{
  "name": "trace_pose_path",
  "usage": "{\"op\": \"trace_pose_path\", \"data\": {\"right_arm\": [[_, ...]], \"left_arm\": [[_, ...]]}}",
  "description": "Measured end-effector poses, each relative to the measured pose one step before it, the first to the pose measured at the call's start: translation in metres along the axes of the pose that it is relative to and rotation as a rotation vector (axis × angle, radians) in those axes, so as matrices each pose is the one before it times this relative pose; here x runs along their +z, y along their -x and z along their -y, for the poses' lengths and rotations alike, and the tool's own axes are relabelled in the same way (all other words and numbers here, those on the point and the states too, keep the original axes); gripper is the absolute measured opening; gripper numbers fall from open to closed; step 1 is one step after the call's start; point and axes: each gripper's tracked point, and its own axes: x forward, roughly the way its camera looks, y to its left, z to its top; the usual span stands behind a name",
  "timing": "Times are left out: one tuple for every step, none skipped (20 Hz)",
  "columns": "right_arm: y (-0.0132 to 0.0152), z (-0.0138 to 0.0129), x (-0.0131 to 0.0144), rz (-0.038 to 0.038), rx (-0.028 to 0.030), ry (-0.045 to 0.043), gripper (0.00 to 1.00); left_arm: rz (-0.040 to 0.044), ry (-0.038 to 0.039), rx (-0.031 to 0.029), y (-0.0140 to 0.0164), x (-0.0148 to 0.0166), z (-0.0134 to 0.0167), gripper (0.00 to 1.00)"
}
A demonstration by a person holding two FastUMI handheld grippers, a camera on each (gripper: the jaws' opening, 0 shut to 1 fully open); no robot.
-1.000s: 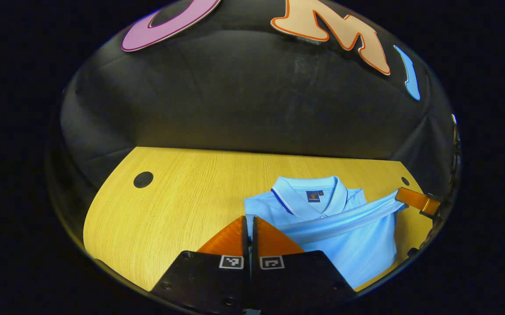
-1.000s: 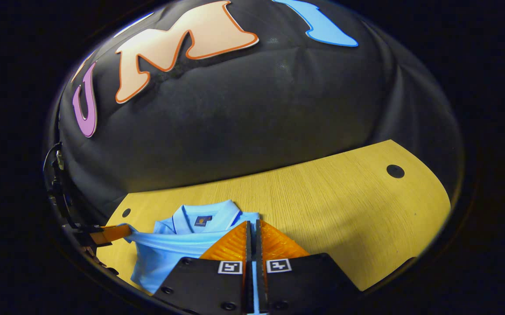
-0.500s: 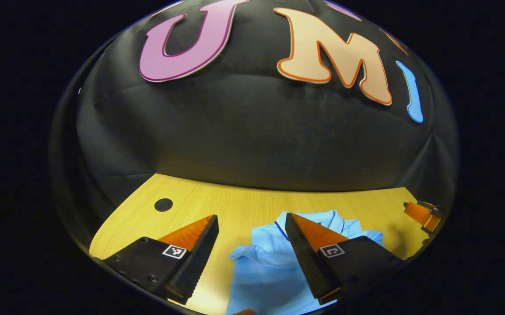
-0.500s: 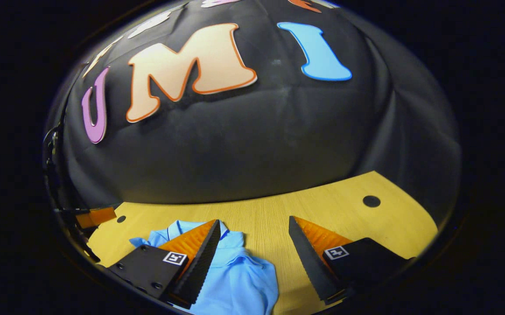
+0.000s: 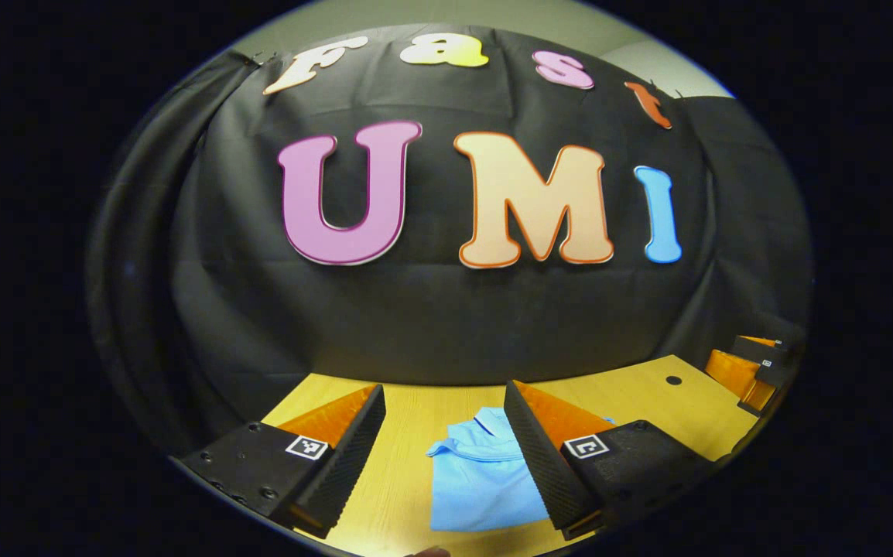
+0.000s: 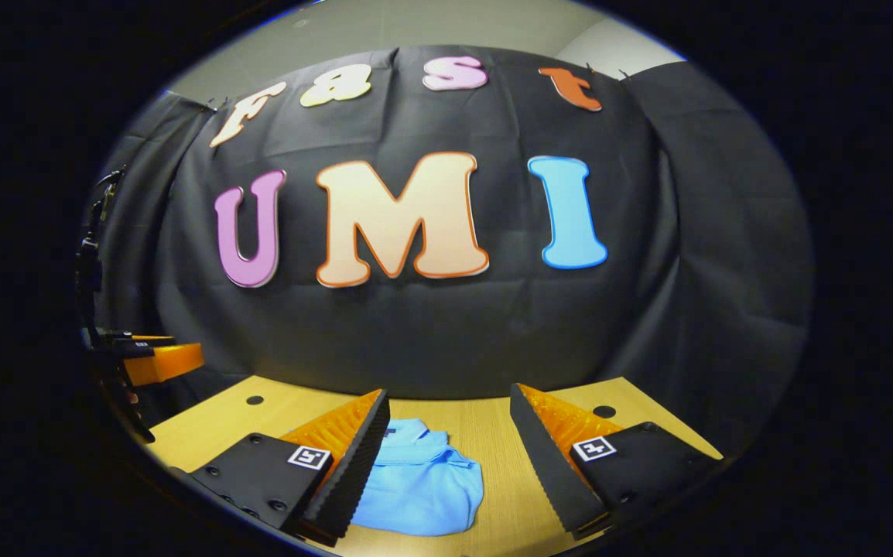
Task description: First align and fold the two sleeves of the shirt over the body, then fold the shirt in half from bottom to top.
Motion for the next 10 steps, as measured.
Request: {"op": "trace_pose_path", "data": {"right_arm": [[0.01813,-0.00531,0.01200,0.02046,0.00742,-0.00652,0.97],[0.01766,-0.00422,0.00866,0.01566,0.00347,-0.00362,0.97],[0.01576,-0.00432,0.00721,0.01266,0.00736,-0.00123,0.97],[0.01515,-0.00376,0.00650,0.01210,0.00522,0.00392,0.97],[0.01536,-0.00229,0.00519,0.01018,0.00143,0.00895,0.97],[0.01454,-0.00281,0.00441,0.00698,0.00085,0.01118,0.92],[0.01346,-0.00163,0.00292,0.00728,-0.00013,0.00889,0.97],[0.01437,-0.00213,0.00346,0.00368,0.00054,0.00456,0.97],[0.01301,-0.00278,0.00155,0.00456,0.00033,0.00243,0.92],[0.01325,-0.00064,0.00287,0.01067,-0.00442,0.00573,0.97]], "left_arm": [[0.02429,-0.00911,-0.00068,0.01864,0.00876,-0.00104,0.94],[0.01829,-0.00453,0.00021,0.01793,0.00783,-0.00022,0.94],[0.01847,-0.00352,-0.00383,0.01664,0.00800,0.00009,0.94],[0.01595,-0.00293,-0.00027,0.01670,0.00666,-0.00057,0.94],[0.01780,-0.00172,0.00201,0.01427,0.00521,-0.00293,0.94],[0.01102,0.00297,0.00130,0.01406,0.00442,-0.00146,0.94],[0.00800,0.00746,0.00084,0.01325,0.00381,-0.00107,0.94],[0.00282,0.00403,0.00143,0.01215,0.00089,-0.00147,0.94],[0.00297,0.00221,0.00167,0.01149,0.00110,-0.00113,0.94],[0.00437,-0.00026,0.00084,0.01051,0.00133,-0.00107,0.94]]}}
